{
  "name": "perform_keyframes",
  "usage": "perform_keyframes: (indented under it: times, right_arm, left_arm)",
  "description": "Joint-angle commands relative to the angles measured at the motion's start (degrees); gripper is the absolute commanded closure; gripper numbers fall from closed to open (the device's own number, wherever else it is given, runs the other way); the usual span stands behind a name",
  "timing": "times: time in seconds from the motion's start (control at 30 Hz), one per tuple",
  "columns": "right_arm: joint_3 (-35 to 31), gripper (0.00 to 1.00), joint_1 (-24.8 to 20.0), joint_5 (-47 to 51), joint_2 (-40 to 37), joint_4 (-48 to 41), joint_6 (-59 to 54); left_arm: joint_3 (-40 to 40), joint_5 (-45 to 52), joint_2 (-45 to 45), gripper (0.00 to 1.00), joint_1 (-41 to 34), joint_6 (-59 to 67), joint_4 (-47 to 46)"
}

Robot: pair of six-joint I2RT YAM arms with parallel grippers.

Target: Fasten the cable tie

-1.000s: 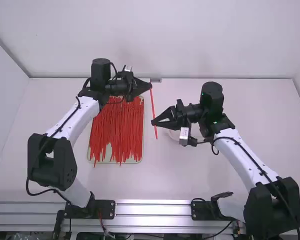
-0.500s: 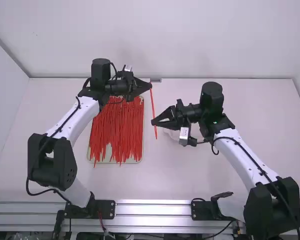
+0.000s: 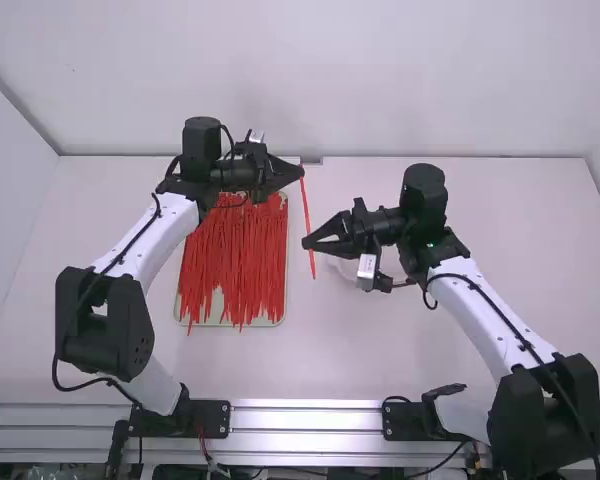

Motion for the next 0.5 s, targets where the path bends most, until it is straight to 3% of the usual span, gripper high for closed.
perform_keyframes:
  times: [0.0, 0.13, 0.33, 0.47]
  right_arm:
    - [-0.09, 1.0, -0.09, 0.35, -0.09, 0.13, 0.15]
    - [-0.09, 1.0, -0.07, 0.33, -0.09, -1.07, 1.16]
    - [-0.09, 1.0, -0.15, 1.66, -0.09, 0.15, 16.87]
    - [-0.09, 1.0, 0.24, 3.48, -0.09, -0.55, 19.1]
  left_arm:
    - [-0.33, 1.33, 0.15, 0.98, -0.57, 1.29, -0.02]
    - [-0.33, 2.51, 0.15, 0.98, -0.61, 2.1, 0.0]
    - [-0.33, 2.84, 0.15, 0.98, -0.63, 3.93, -0.04]
    - [-0.33, 2.84, 0.15, 0.98, -0.63, 4.79, -0.28]
